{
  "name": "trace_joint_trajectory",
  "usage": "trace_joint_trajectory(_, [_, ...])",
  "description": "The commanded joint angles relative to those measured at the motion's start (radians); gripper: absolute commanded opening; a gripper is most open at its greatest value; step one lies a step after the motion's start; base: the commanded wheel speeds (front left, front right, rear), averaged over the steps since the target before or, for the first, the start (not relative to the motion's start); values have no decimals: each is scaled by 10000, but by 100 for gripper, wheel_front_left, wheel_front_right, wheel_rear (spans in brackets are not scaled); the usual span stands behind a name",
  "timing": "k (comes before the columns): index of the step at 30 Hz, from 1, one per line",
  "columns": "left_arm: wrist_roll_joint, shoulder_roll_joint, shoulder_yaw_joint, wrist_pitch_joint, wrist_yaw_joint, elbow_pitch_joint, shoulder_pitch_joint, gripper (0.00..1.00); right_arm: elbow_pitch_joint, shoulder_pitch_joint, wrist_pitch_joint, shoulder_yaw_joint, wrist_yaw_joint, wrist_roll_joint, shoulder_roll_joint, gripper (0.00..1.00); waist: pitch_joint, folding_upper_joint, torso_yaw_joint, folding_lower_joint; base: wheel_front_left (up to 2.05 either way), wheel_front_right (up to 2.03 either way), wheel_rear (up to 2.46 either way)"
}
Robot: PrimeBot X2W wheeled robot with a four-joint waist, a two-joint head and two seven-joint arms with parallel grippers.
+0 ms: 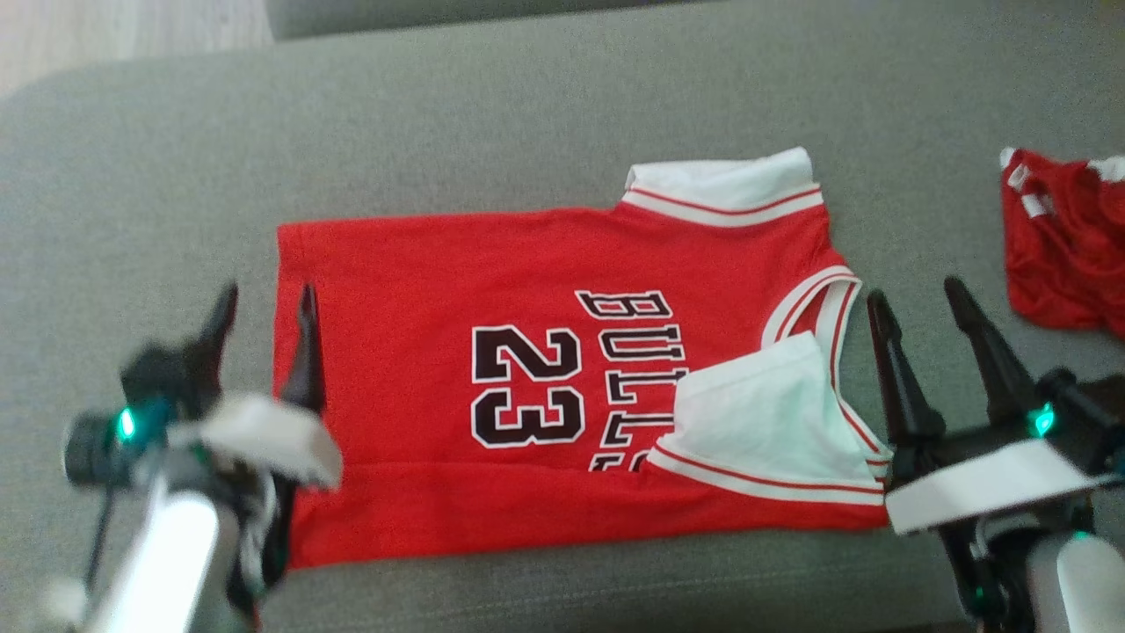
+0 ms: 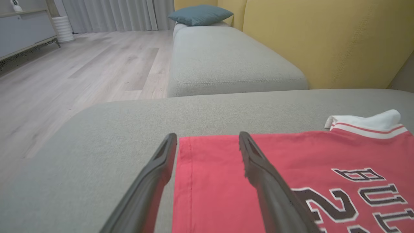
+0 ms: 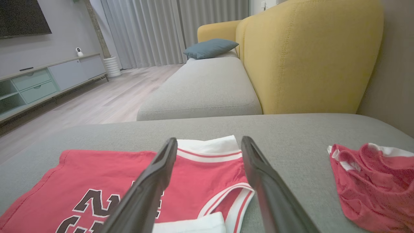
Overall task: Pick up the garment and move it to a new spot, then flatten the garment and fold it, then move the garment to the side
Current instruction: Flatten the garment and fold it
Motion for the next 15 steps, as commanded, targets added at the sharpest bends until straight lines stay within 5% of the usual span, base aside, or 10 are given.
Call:
trace_joint_trajectory(1, [-162, 181, 424, 128, -173, 137, -1164, 100, -425, -622, 6, 182, 33, 41, -57, 100, 482, -1, -59, 0, 0, 0, 0])
trace_joint_trajectory(9, [-879, 487, 586, 1158, -1251, 3549, -4012, 100, -252, -1174, -105, 400, 33, 205, -85, 100, 1381, -1, -485, 0, 0, 0, 0])
trace_joint_trajectory(15, [-1238, 684, 653, 2098, -1637, 5566, -5110, 100, -23, -1380, -207, 481, 33, 314, -76, 100, 1637, -1, -736, 0, 0, 0, 0])
